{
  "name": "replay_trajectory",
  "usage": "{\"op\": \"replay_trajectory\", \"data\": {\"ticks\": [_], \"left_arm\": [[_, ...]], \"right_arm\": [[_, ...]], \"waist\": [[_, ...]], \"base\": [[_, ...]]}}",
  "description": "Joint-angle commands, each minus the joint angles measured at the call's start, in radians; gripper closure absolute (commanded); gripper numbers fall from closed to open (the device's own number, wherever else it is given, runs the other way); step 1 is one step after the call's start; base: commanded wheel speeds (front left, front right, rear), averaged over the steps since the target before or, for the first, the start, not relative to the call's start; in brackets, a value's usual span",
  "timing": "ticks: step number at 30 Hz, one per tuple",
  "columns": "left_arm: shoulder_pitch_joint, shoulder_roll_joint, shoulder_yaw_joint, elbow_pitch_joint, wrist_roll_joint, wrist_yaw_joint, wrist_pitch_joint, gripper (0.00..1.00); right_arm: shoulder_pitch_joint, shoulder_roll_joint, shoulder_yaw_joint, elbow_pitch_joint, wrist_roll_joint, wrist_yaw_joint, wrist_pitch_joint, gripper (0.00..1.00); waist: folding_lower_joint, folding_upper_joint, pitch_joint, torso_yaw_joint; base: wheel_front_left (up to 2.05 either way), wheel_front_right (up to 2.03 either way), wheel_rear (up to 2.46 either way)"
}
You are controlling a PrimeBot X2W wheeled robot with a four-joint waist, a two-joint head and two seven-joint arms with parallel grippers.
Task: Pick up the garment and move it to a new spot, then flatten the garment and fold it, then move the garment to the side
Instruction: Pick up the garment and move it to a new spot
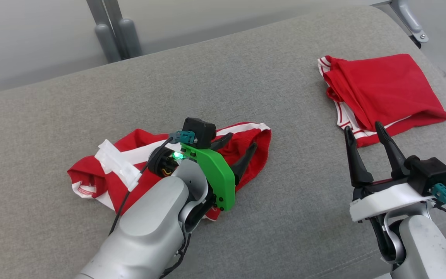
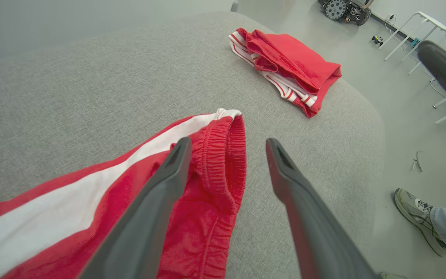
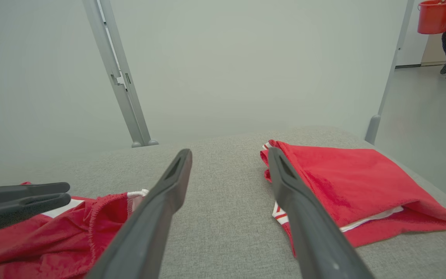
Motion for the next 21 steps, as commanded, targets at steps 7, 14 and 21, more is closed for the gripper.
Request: {"op": "replay_trajectory", "data": {"ticks": [7, 14, 21], "left_arm": [[-0.035, 0.028, -0.017, 0.017, -0.007, -0.005, -0.1, 0.0], [0.035, 0.165, 0.032, -0.087, 0.028, 0.036, -0.233, 0.0], [0.203, 0.343, 0.134, -0.255, 0.046, 0.158, -0.315, 0.0]], "right_arm": [[0.04, -0.016, -0.019, 0.002, 0.003, 0.0, -0.003, 0.0], [0.077, -0.017, -0.016, -0.01, 0.007, 0.0, -0.003, 0.0], [0.124, -0.011, -0.036, -0.024, 0.001, 0.0, -0.003, 0.0]], "waist": [[0.0, -0.0001, -0.091, 0.123], [0.0, -0.0001, -0.147, 0.199], [0.0, -0.0001, -0.168, 0.243]], "base": [[0.0, 0.0, 0.0], [0.0, 0.0, 0.0], [0.0, 0.0, 0.0]]}}
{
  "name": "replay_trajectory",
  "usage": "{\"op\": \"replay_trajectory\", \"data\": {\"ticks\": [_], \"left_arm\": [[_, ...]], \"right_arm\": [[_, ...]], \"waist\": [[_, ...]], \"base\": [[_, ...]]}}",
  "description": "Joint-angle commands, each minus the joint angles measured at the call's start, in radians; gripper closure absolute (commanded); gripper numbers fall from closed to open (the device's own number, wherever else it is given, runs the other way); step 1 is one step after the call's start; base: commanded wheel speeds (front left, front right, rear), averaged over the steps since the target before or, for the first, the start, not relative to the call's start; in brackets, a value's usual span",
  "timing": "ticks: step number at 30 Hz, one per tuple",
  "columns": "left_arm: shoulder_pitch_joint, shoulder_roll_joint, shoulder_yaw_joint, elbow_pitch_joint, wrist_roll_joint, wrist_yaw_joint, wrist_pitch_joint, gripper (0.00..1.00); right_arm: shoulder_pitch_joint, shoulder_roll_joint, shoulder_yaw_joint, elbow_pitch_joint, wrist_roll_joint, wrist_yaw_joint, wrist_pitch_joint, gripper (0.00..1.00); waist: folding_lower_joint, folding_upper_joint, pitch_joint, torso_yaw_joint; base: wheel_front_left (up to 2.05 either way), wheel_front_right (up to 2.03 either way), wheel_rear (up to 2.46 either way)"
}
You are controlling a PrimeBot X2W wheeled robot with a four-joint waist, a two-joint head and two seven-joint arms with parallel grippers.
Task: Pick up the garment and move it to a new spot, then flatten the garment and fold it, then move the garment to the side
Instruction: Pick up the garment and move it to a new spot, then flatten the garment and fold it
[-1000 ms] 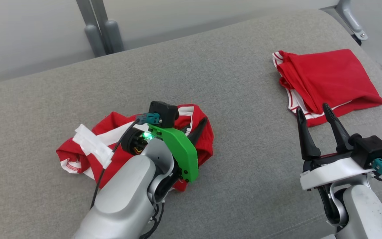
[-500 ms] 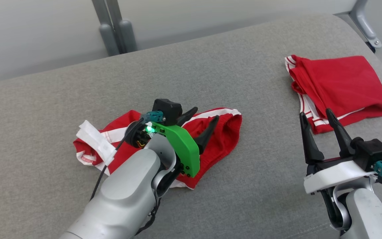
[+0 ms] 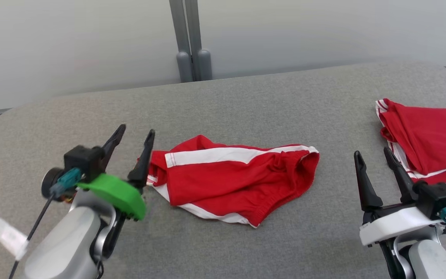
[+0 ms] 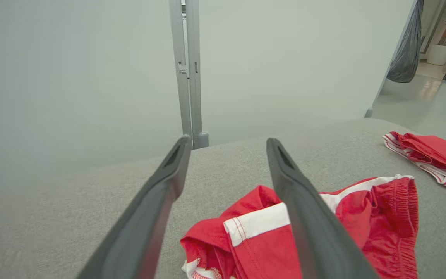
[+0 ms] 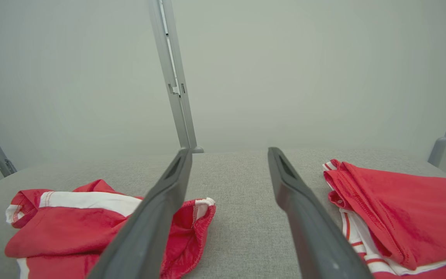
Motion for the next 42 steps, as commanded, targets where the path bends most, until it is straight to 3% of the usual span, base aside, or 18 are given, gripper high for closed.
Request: {"op": "replay_trajectory", "data": {"ticks": [1, 4, 7, 14, 22, 25, 32, 42], "left_arm": [[0.056, 0.024, 0.02, -0.035, 0.008, 0.024, -0.01, 0.0], [0.148, 0.07, 0.064, -0.122, 0.032, 0.076, -0.016, 0.0], [0.254, 0.082, 0.131, -0.212, 0.065, 0.12, -0.017, 0.0], [0.488, 0.008, 0.318, -0.375, 0.182, 0.153, -0.017, 0.0], [0.602, -0.097, 0.442, -0.388, 0.266, 0.087, -0.017, 0.0], [0.598, -0.116, 0.466, -0.376, 0.292, 0.059, -0.017, 0.0], [0.584, -0.157, 0.49, -0.338, 0.33, 0.01, -0.017, 0.0], [0.55, -0.191, 0.487, -0.29, 0.356, -0.038, -0.017, 0.0]], "right_arm": [[0.023, 0.005, -0.005, -0.004, 0.002, 0.0, -0.003, 0.0], [0.037, 0.013, -0.007, -0.005, 0.001, 0.0, -0.003, 0.0], [0.056, 0.018, -0.005, -0.005, 0.003, 0.0, -0.003, 0.0], [0.092, 0.021, 0.004, -0.006, 0.013, 0.0, -0.003, 0.0], [0.1, 0.007, 0.029, -0.008, 0.026, 0.0, -0.003, 0.0], [0.098, -0.005, 0.107, 0.012, 0.075, 0.0, 0.001, 0.0], [0.061, -0.07, 0.346, 0.082, 0.268, 0.0, 0.141, 0.0], [-0.023, -0.058, 0.427, 0.259, 0.352, 0.0, 0.196, 0.0]], "waist": [[0.0, 0.0, -0.032, 0.035], [0.0, 0.0, -0.037, 0.044], [0.0, 0.0, -0.038, 0.053], [0.0, 0.0, -0.041, 0.054], [0.0, 0.0, -0.042, 0.065], [0.0, 0.0, -0.042, 0.074], [0.0, 0.0, -0.046, 0.125], [0.0, 0.0, -0.021, 0.237]], "base": [[0.0, 0.0, 0.0], [0.0, 0.0, 0.0], [0.0, 0.0, 0.0], [0.0, 0.0, 0.0], [0.0, 0.0, 0.0], [0.0, 0.0, 0.0], [0.0, 0.0, 0.0], [0.0, 0.0, 0.0]]}}
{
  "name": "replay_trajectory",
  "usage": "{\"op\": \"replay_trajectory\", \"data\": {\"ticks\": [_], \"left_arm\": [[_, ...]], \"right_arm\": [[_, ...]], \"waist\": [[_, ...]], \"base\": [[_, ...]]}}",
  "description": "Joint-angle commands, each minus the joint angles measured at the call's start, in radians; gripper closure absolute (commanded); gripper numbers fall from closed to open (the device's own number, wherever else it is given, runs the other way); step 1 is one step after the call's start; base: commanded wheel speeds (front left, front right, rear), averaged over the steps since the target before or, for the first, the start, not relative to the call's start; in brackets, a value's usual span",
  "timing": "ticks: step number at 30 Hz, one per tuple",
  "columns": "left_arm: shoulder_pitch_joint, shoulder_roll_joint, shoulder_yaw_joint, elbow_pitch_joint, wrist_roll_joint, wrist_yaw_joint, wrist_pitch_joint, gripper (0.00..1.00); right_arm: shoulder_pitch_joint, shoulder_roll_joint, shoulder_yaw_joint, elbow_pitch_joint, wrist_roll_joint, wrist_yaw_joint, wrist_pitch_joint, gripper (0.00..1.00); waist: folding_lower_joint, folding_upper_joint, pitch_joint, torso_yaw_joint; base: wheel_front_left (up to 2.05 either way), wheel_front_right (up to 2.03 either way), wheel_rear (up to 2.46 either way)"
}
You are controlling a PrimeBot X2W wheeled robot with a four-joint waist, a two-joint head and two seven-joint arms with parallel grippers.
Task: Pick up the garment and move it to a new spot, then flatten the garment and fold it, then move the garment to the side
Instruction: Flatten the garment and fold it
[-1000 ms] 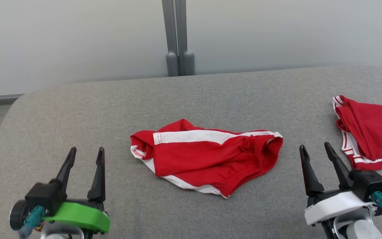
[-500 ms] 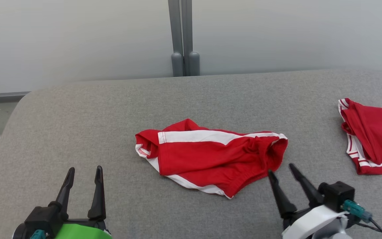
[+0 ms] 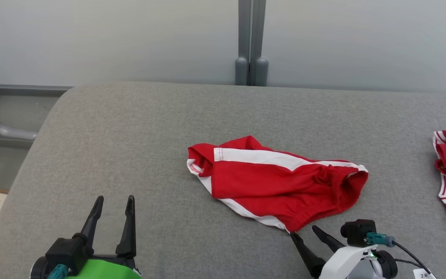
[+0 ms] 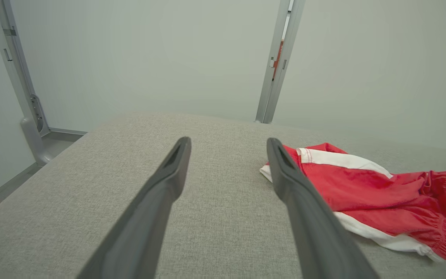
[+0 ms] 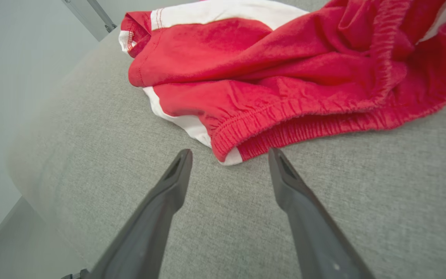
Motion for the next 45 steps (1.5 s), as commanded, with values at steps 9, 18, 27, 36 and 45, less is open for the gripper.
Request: {"op": "replay_trajectory", "data": {"ticks": [9, 18, 27, 36, 45], "left_arm": [[-0.032, -0.028, 0.021, 0.03, 0.02, -0.027, -0.003, 0.0], [-0.014, -0.047, 0.048, 0.047, 0.029, -0.042, -0.003, 0.0], [-0.007, -0.06, 0.063, 0.055, 0.039, -0.053, -0.003, 0.0], [-0.029, -0.053, 0.071, 0.066, 0.045, -0.061, -0.003, 0.0], [-0.041, -0.049, 0.059, 0.084, 0.05, -0.066, -0.003, 0.0]], "right_arm": [[-0.073, -0.001, 0.032, 0.095, 0.007, 0.0, -0.057, 1.0], [-0.099, -0.037, 0.077, 0.076, 0.046, 0.0, -0.077, 1.0], [-0.064, -0.306, 0.137, -0.108, 0.157, 0.0, 0.027, 1.0], [-0.052, -0.496, 0.145, -0.175, 0.235, 0.0, 0.103, 1.0], [-0.052, -0.487, 0.106, -0.125, 0.245, 0.0, 0.114, 0.0]], "waist": [[0.0, 0.0, 0.037, 0.084], [0.0, 0.0, 0.018, 0.024], [0.0, 0.0, 0.016, -0.067], [0.0, 0.0, 0.042, -0.107], [0.0, 0.0, 0.039, -0.118]], "base": [[0.0, 0.0, 0.0], [0.0, 0.0, 0.0], [0.0, 0.0, 0.0], [0.0, 0.0, 0.0], [0.0, 0.0, 0.0]]}}
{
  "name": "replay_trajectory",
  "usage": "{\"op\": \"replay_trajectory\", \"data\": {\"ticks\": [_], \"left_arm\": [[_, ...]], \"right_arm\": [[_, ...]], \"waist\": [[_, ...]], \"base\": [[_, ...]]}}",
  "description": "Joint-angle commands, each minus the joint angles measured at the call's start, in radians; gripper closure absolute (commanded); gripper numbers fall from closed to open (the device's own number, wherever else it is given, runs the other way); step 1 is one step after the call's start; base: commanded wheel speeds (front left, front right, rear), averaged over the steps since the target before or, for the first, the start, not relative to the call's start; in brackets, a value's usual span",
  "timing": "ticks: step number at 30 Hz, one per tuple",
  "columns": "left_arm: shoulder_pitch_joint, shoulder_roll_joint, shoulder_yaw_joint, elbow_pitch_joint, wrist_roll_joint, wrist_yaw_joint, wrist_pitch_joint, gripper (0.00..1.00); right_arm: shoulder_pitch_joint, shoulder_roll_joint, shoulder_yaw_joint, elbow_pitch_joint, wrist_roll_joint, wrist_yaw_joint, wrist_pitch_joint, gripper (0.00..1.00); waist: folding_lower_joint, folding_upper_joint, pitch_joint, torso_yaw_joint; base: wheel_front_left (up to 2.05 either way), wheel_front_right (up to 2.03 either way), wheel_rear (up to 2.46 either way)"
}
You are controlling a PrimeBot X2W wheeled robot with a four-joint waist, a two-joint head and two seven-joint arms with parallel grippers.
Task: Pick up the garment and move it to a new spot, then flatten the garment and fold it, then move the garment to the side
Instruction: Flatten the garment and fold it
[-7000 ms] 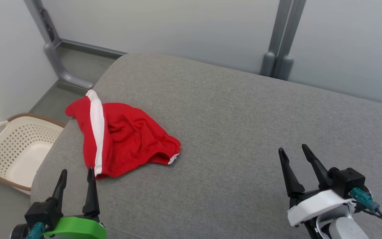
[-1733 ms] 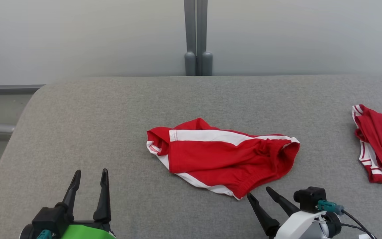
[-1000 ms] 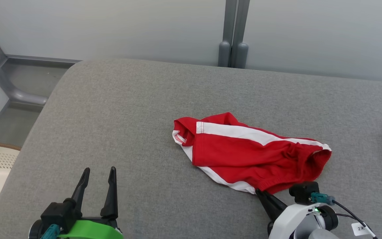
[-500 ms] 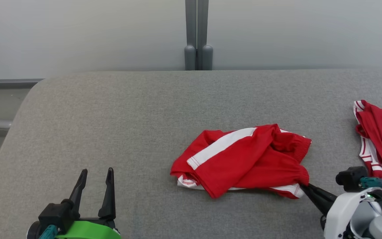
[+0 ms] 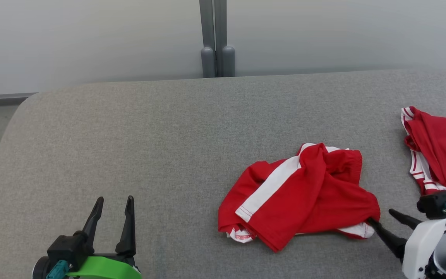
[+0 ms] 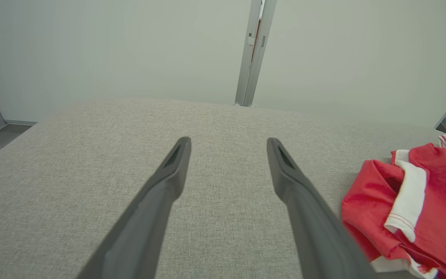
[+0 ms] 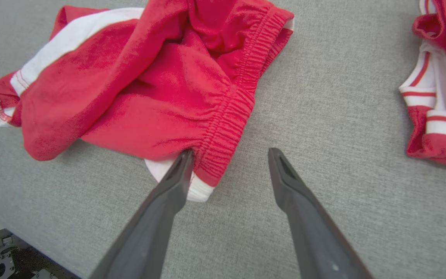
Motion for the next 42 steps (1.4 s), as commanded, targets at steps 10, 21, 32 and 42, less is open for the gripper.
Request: {"op": "replay_trajectory", "data": {"ticks": [10, 21, 32, 42], "left_arm": [[-0.036, 0.02, -0.075, -0.068, -0.023, -0.03, 0.148, 0.0], [-0.245, 0.043, -0.378, -0.048, -0.211, -0.061, 0.551, 0.0], [-0.445, 0.057, -0.556, 0.169, -0.378, -0.061, 0.659, 0.0], [-0.498, 0.074, -0.64, 0.217, -0.487, -0.061, 0.586, 1.0]], "right_arm": [[0.087, 0.027, -0.266, -0.116, -0.1, 0.0, -0.079, 0.0], [0.09, 0.277, -0.439, -0.216, -0.331, 0.0, -0.183, 0.0], [0.039, 0.373, -0.408, -0.176, -0.38, 0.0, -0.204, 0.0], [0.033, 0.379, -0.392, -0.137, -0.37, 0.0, -0.224, 0.0]], "waist": [[0.0, 0.0, -0.024, -0.017], [0.0, 0.0, 0.036, -0.065], [0.0, 0.0, 0.112, -0.146], [0.0, 0.0, 0.101, -0.156]], "base": [[0.0, 0.0, 0.0], [0.0, 0.0, 0.0], [0.0, 0.0, 0.0], [0.0, 0.0, 0.0]]}}
